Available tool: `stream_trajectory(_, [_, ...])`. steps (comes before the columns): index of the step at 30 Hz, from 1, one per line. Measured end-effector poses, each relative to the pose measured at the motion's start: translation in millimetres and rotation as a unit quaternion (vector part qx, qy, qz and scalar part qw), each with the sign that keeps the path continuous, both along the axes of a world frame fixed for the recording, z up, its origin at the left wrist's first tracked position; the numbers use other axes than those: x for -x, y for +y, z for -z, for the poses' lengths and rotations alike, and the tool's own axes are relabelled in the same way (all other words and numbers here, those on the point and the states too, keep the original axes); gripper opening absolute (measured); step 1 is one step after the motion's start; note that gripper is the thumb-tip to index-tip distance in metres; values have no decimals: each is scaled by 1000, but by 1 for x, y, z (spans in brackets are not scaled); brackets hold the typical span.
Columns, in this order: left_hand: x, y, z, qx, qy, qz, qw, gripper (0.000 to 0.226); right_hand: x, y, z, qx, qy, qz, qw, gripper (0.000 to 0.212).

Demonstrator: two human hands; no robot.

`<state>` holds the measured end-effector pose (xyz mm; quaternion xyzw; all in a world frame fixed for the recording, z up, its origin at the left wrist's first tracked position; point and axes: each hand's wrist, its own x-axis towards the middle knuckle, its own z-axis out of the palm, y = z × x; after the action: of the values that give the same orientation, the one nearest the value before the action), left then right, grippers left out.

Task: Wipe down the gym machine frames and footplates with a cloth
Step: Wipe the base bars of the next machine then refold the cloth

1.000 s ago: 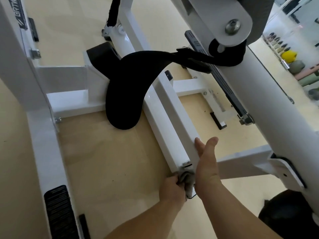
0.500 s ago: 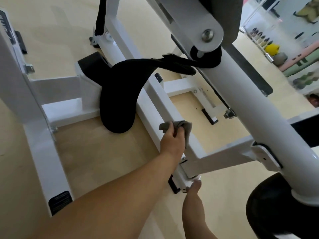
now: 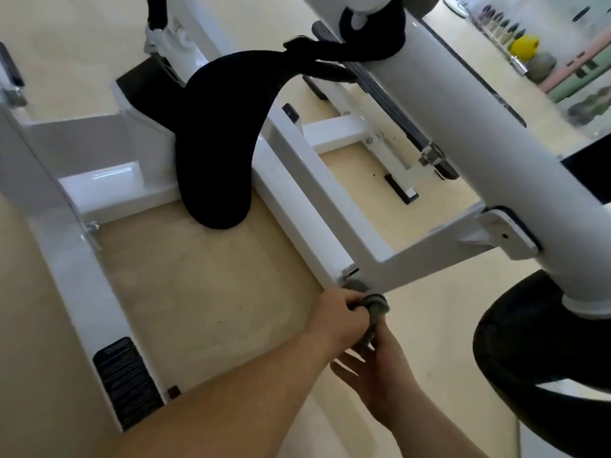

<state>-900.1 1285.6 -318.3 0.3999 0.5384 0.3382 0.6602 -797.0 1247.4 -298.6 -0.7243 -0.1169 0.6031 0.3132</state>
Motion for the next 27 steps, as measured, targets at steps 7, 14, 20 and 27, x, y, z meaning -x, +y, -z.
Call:
stream_trajectory(7, [19,10,20,98,8,31,995,31,3,3,17,13,-72,56,996,27])
stream_trajectory(14, [52,-1,51,119,113,-8,986,54,-2,25,36,40,-191,161,968,36])
stream_trajectory(20, [61,-1,67,132,102,-23,986,68,31,46,57,63,-162,239,955,65])
stream_trajectory(27, [72,5,75,123,92,-64,986,64,80,78,58,-6,-63,172,983,35])
